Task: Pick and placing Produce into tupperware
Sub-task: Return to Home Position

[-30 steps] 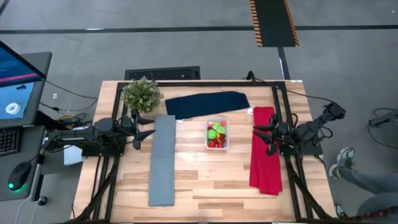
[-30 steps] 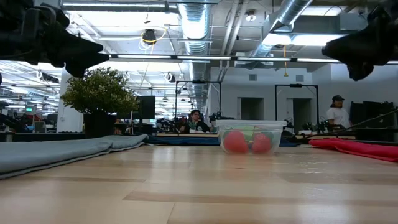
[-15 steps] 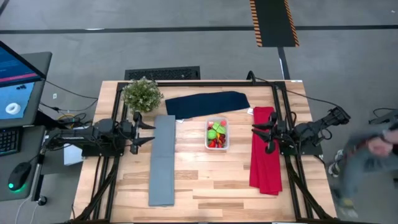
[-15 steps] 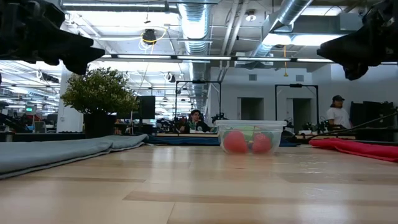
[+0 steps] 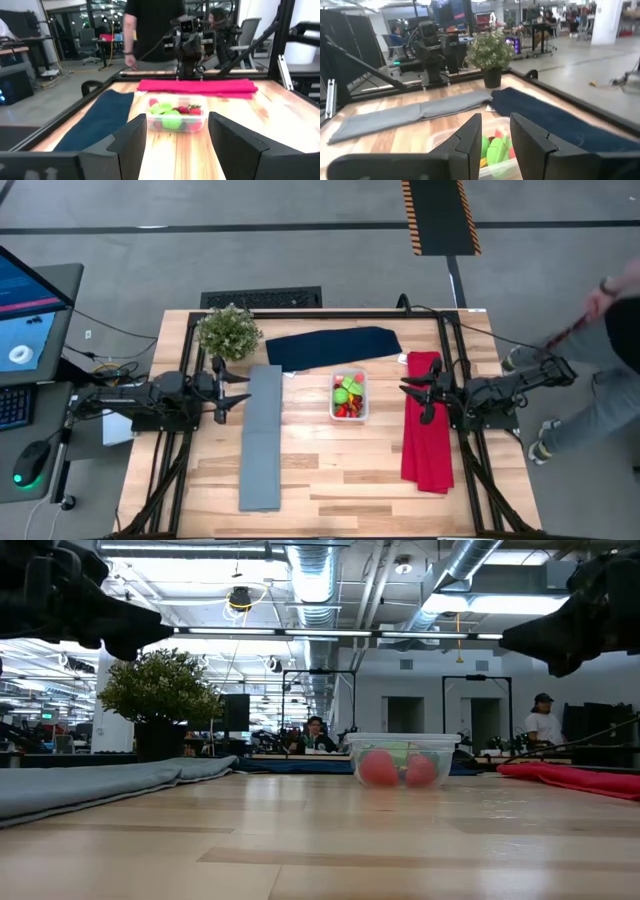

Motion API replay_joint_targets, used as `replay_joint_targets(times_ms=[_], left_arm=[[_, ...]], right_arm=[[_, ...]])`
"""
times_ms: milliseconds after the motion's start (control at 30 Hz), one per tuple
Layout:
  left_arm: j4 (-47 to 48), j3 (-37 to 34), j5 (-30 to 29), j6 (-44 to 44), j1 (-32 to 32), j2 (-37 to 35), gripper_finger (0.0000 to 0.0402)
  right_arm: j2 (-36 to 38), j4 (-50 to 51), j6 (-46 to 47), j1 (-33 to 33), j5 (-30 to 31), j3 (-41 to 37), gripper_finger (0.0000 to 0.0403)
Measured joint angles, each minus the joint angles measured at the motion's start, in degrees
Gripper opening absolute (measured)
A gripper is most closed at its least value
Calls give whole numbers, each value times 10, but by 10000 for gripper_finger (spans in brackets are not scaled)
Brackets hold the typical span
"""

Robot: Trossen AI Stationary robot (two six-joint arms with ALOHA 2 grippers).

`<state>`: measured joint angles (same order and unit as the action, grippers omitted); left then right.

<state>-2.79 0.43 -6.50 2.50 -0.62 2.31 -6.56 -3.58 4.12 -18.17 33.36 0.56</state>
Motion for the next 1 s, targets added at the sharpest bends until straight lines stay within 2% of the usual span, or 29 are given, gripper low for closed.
replay_joint_targets(times_ms=[133, 1000], left_arm=[[0, 0, 0, 0, 0, 18, 204], [0, 0, 0, -20, 0, 27, 204]], right_arm=[[-6, 1, 39, -1, 0, 0, 125], [-6, 1, 39, -1, 0, 0, 125]])
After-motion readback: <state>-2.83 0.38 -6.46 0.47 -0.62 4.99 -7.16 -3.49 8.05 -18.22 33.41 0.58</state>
